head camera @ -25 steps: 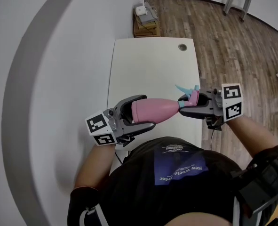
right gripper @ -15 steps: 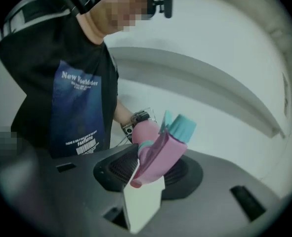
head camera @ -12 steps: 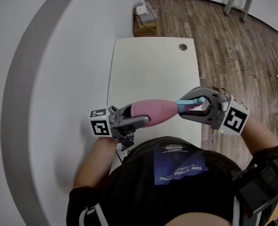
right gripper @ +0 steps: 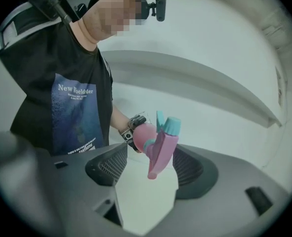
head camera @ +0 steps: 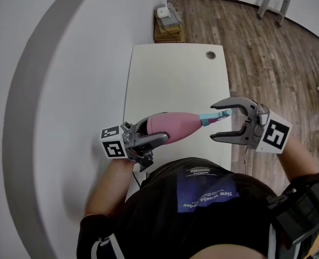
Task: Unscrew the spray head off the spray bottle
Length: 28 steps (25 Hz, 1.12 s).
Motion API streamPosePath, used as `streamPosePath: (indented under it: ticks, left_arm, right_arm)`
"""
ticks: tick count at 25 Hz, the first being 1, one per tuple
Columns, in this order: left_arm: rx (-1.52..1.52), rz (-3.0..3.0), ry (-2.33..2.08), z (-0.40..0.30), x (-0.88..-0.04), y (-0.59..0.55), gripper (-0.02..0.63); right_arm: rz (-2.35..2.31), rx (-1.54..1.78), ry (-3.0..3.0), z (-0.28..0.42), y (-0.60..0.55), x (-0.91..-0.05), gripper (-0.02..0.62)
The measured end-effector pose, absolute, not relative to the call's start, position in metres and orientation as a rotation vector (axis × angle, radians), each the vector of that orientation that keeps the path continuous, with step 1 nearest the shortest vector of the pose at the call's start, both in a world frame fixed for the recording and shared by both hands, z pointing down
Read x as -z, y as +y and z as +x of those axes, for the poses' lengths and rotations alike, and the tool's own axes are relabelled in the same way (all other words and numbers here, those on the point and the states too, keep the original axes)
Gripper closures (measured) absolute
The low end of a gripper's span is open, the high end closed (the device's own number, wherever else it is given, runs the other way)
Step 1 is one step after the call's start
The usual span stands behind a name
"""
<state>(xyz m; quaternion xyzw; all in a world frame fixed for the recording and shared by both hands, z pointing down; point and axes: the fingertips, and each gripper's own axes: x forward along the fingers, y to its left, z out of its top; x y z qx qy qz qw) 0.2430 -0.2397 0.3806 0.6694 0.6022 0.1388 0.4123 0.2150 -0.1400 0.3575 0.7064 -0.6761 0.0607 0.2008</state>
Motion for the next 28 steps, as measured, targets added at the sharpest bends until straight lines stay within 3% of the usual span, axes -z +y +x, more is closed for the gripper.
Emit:
streamPosePath:
  ticks: [5,10,16,28]
  left_arm:
    - [-0.287,1.788,1.555,0.242,-0.377,-0.243,0.160]
    - [-0.241,1.886,1.610,0.238,-0.381,-0.242,0.160]
    - [-0.189,1.951,1.668,0.239,-0.379,-0.242,0.160]
    - [-0.132,2.110,1.871,0.217,-0.355,-0.206,0.160]
  right_arm:
    - [2.285,-0.415,-2.153,0.239,-0.099,-0.349,0.318]
    - [2.648,-1.146,-2.684,0.267,-0.056,-0.367,0.304]
    - [2.513,-1.897,-2.971,0.250,-0.086,-0.387,0.304]
    - [2.098,-2.274,-3.145,0.232,-0.112,-0.373,0.305]
